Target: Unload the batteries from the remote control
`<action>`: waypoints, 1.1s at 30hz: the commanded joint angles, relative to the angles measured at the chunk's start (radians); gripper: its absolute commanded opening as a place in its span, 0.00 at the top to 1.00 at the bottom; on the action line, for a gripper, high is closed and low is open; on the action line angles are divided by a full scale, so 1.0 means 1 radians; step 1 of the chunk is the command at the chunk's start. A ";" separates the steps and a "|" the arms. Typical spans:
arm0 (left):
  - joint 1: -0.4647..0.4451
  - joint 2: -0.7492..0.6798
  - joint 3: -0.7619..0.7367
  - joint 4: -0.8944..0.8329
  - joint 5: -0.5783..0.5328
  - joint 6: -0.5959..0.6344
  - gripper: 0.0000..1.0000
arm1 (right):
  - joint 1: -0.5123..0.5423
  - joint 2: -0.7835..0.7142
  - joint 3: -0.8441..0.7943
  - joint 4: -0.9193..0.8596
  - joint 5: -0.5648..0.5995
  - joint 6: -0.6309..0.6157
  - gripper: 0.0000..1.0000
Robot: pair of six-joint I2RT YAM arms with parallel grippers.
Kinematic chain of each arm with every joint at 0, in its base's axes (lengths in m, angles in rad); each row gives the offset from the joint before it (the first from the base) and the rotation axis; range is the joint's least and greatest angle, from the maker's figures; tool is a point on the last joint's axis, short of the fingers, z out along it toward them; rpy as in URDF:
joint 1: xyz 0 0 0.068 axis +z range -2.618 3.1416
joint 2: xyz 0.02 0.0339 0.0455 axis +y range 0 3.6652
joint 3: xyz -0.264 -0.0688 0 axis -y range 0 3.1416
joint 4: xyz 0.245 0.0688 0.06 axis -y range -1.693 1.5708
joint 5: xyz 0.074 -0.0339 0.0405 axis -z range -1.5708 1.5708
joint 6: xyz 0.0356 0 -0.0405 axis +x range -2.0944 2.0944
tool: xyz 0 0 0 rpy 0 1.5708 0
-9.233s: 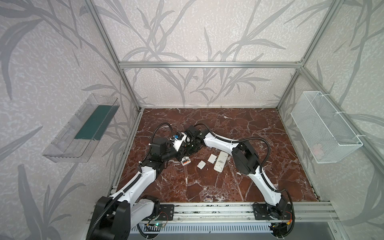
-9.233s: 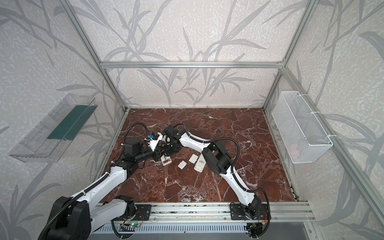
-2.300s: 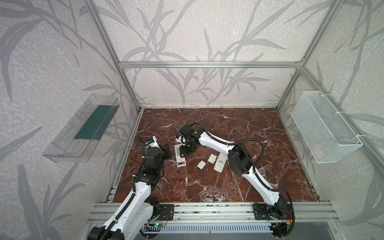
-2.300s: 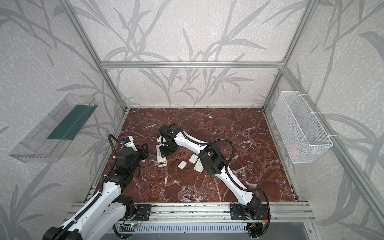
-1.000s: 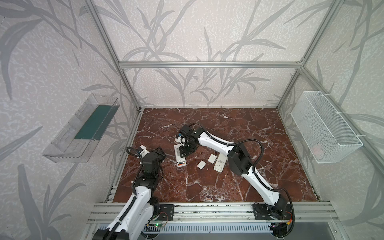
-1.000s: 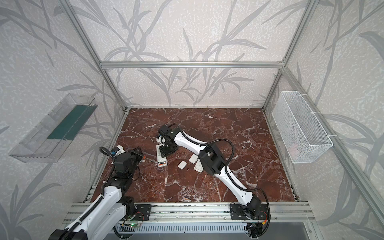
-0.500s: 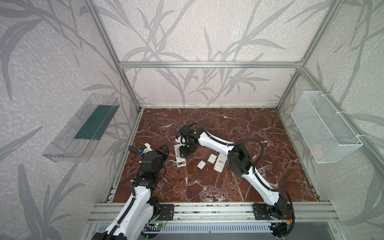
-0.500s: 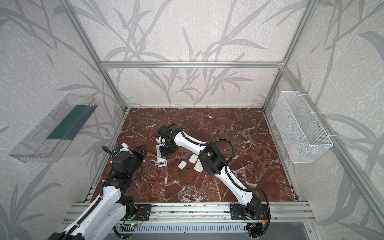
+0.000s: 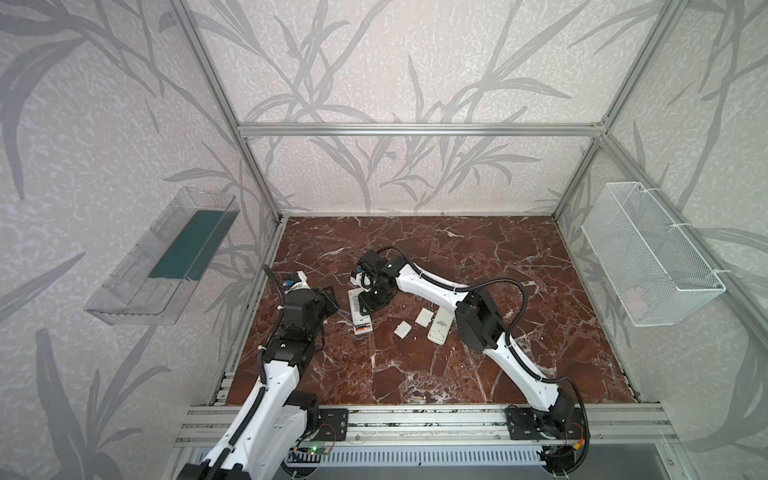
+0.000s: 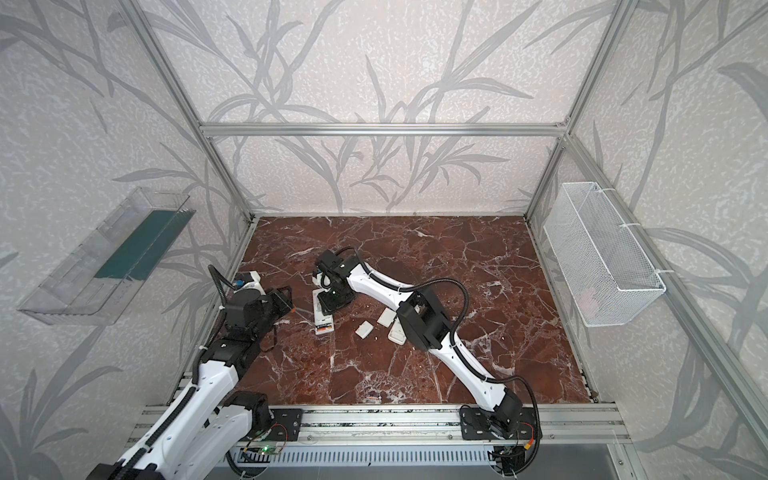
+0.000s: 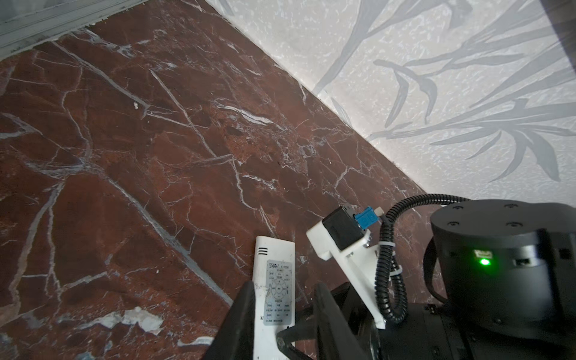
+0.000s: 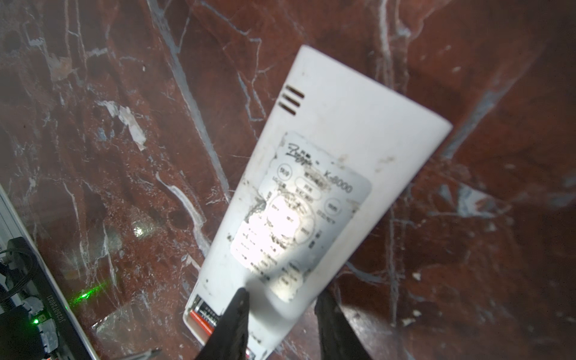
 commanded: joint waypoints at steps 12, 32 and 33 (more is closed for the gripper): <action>0.002 0.032 -0.009 0.105 -0.012 0.033 1.00 | 0.052 0.120 -0.053 -0.126 0.060 -0.026 0.64; 0.002 0.067 -0.048 0.135 -0.011 0.055 1.00 | 0.052 0.120 -0.051 -0.124 0.060 -0.028 0.64; 0.002 0.069 -0.050 0.138 -0.010 0.055 1.00 | 0.052 0.120 -0.051 -0.124 0.060 -0.028 0.64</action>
